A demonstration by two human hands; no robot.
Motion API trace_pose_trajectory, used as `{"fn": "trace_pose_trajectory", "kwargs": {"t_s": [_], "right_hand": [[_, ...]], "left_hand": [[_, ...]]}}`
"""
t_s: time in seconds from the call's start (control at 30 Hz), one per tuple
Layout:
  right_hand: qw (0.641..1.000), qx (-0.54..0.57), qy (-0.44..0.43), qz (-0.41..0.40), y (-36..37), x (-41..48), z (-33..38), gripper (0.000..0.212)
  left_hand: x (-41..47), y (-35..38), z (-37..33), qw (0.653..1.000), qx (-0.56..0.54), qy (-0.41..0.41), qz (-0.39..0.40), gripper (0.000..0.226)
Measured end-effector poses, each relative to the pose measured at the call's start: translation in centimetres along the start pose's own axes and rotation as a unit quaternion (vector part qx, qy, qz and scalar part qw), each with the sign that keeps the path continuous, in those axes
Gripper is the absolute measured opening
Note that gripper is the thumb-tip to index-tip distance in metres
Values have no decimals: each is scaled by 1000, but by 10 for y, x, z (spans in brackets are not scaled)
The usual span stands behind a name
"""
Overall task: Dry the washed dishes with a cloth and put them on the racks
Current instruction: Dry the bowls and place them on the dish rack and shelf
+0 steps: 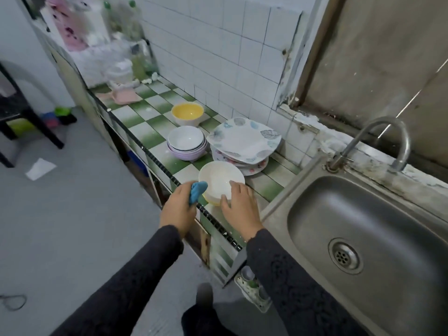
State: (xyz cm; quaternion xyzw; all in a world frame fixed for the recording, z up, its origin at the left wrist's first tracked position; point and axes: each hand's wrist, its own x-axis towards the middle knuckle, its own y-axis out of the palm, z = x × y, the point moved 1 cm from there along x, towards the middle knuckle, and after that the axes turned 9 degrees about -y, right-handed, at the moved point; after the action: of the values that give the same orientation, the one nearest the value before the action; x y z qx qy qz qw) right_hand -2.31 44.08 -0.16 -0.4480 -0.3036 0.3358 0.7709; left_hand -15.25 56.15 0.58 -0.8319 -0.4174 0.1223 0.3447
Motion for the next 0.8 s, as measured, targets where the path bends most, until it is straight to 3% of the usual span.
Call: {"fn": "trace_pose_trajectory", "kwargs": {"t_s": [0.2,0.37,0.47,0.63,0.8], "right_hand": [[986,7,157,56,37,74,-9,66],[931,72,354,46,51,116,-29,64],[917,71,388,54,55,126,-38,54],[904,72,417,58,62,129,-42,55],[885,116,449,39,63,132,-43,30]], "left_hand": [[75,1,14,999,9,4,35,40],[129,5,24,998,17,0,62,38],[152,8,28,997,20,9,78,32],[182,13,36,991,-8,35,129,35],[222,15,46,973,-13,61,224,40]]}}
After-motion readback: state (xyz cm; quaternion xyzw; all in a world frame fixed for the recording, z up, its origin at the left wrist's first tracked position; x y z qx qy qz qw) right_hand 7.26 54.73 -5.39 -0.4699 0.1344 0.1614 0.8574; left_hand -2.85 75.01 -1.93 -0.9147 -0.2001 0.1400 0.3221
